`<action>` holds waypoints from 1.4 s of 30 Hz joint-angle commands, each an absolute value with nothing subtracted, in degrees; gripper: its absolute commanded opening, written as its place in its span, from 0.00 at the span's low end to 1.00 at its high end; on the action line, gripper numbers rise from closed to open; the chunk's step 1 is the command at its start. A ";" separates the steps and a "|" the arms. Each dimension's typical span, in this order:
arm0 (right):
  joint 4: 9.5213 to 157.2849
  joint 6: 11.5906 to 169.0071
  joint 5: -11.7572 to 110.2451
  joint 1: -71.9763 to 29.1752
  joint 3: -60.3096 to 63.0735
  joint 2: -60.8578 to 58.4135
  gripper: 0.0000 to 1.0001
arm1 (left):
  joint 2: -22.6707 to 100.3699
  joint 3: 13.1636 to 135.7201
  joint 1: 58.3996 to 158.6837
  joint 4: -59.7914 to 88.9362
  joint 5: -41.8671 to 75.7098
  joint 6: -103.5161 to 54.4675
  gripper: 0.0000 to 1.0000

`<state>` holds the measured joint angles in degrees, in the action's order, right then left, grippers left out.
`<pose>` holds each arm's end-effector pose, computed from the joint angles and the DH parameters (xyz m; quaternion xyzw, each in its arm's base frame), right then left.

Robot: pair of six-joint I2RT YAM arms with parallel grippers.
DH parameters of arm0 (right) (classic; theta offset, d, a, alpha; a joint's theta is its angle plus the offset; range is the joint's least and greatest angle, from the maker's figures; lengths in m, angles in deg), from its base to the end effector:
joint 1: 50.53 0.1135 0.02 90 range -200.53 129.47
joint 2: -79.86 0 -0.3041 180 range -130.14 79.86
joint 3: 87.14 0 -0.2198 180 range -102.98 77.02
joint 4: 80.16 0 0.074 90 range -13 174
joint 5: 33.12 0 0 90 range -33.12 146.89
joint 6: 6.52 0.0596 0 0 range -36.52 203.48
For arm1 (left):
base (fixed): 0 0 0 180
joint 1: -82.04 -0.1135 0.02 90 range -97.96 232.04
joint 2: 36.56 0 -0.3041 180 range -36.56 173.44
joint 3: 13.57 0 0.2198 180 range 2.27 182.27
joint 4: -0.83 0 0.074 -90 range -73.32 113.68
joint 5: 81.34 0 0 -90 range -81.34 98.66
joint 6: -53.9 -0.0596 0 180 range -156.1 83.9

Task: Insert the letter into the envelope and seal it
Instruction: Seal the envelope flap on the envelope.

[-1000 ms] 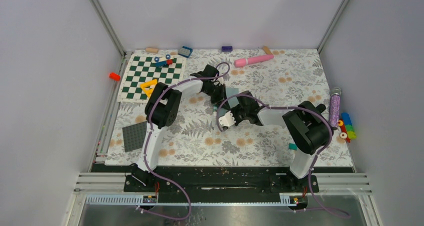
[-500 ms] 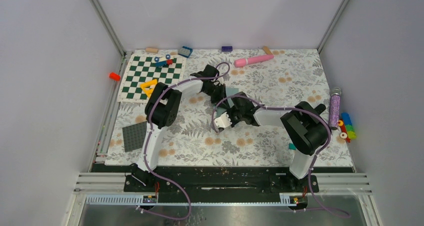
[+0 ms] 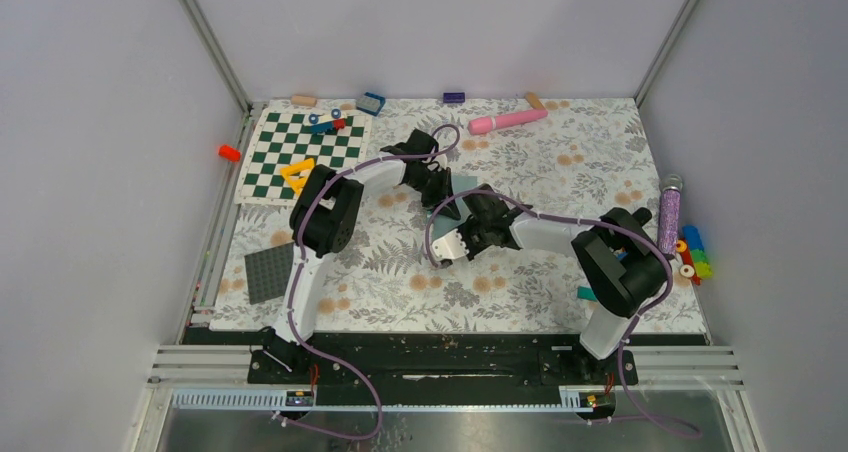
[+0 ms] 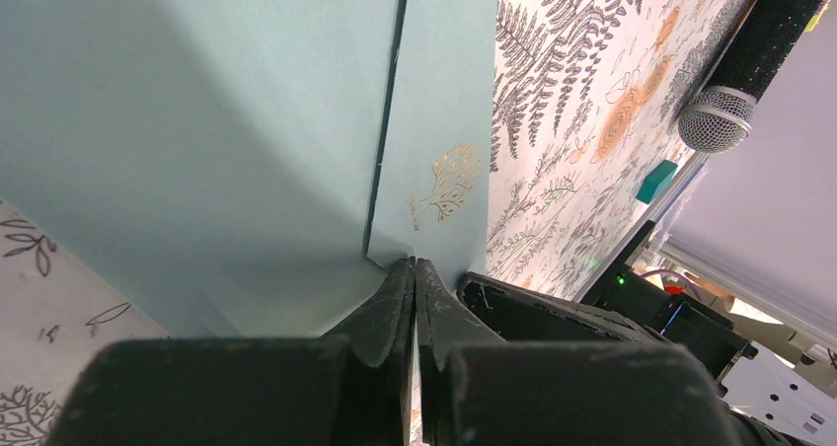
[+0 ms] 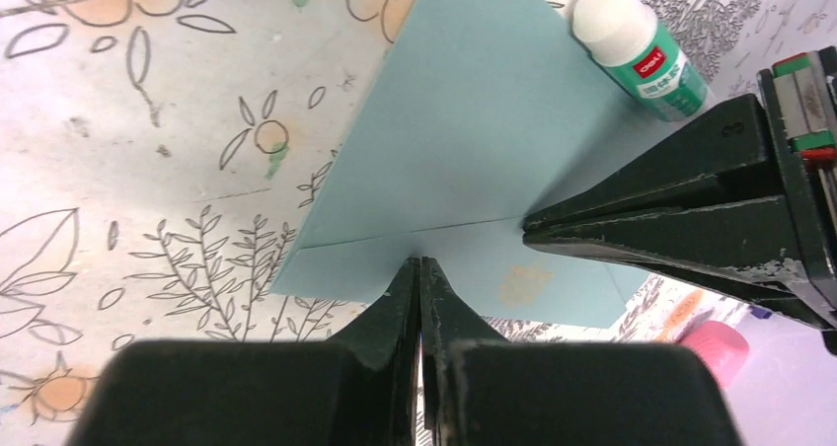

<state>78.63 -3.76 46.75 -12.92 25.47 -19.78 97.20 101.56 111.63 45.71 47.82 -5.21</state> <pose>0.2596 0.2132 0.1894 -0.8512 0.4133 -0.0550 0.3186 0.4094 -0.2758 0.1553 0.0664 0.9179 -0.3905 0.0222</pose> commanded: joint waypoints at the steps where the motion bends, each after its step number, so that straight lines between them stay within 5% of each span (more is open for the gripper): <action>1: 67.64 -2.23 45.72 -11.89 24.61 -18.85 0.00 | 98.10 102.60 111.75 46.03 43.16 -6.55 0.00; 8: 63.01 1.81 45.72 -11.93 20.27 -17.49 0.00 | 97.10 102.38 111.71 44.00 47.14 -6.57 0.04; 15: 44.12 13.00 40.99 -11.94 4.33 -13.14 0.00 | 88.77 102.51 111.62 38.97 56.88 -7.12 0.55; 25: 46.47 20.19 44.13 -12.23 9.81 -3.59 0.43 | 80.01 101.93 108.20 43.40 57.21 -14.13 0.98; 31: 53.63 23.30 41.72 -11.94 17.59 0.31 0.64 | 77.08 95.63 108.85 50.04 54.90 -24.73 0.99; 42: 57.96 30.48 42.69 -11.77 19.58 5.13 0.66 | 76.22 85.00 113.52 49.10 47.52 -29.00 0.99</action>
<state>55.46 27.08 43.74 -12.27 18.30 -0.13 77.90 85.08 112.13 50.81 51.14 -26.34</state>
